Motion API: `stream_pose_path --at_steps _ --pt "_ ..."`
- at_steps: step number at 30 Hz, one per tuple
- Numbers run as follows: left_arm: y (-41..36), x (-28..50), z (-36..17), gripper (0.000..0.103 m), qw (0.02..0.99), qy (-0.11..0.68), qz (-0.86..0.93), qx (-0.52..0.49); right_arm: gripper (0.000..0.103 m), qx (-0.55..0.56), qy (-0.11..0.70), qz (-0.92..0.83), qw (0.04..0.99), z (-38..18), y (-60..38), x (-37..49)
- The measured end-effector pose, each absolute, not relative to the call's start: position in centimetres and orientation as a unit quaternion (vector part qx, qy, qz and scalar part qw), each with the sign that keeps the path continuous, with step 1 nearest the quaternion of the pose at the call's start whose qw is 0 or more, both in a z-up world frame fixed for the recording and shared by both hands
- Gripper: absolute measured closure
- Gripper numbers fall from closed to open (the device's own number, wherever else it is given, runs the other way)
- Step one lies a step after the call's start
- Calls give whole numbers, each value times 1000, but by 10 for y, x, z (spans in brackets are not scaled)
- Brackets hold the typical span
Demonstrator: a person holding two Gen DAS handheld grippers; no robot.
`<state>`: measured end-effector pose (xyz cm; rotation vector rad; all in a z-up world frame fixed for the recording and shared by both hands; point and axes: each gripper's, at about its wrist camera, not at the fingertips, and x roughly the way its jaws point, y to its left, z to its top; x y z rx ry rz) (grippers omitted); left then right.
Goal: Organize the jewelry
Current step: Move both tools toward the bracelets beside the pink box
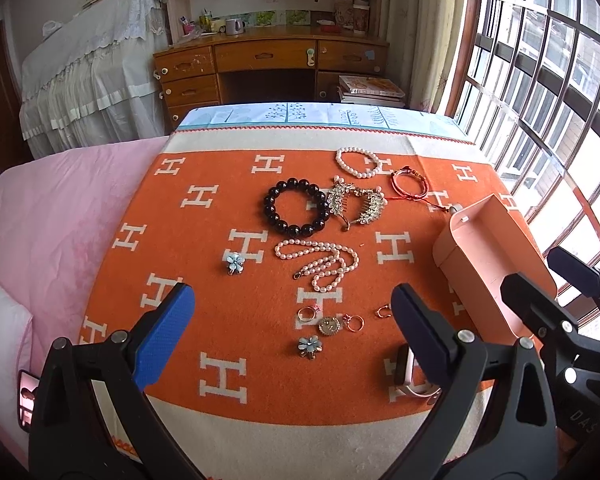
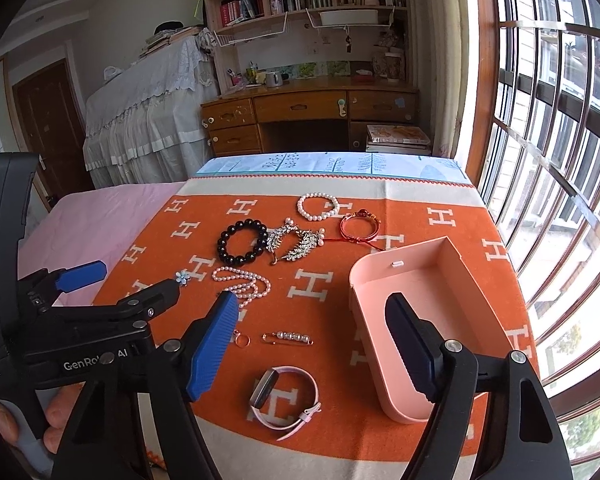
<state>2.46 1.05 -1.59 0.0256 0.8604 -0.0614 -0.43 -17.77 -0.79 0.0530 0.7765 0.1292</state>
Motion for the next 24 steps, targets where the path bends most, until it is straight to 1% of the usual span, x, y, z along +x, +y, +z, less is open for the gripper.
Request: stream_pose_path --at_steps 9,12,16,24 --pt "11 27 -20 5 905 424 -28 10 25 37 388 66 919 -15 -183 -1" --pt "12 28 -22 5 904 427 -29 9 31 42 392 70 916 -18 -185 1" --pt "13 29 -23 5 902 430 -29 6 35 48 400 75 912 -21 -187 4" --pt "13 33 -27 5 898 439 -28 10 35 54 404 77 910 -24 -190 4"
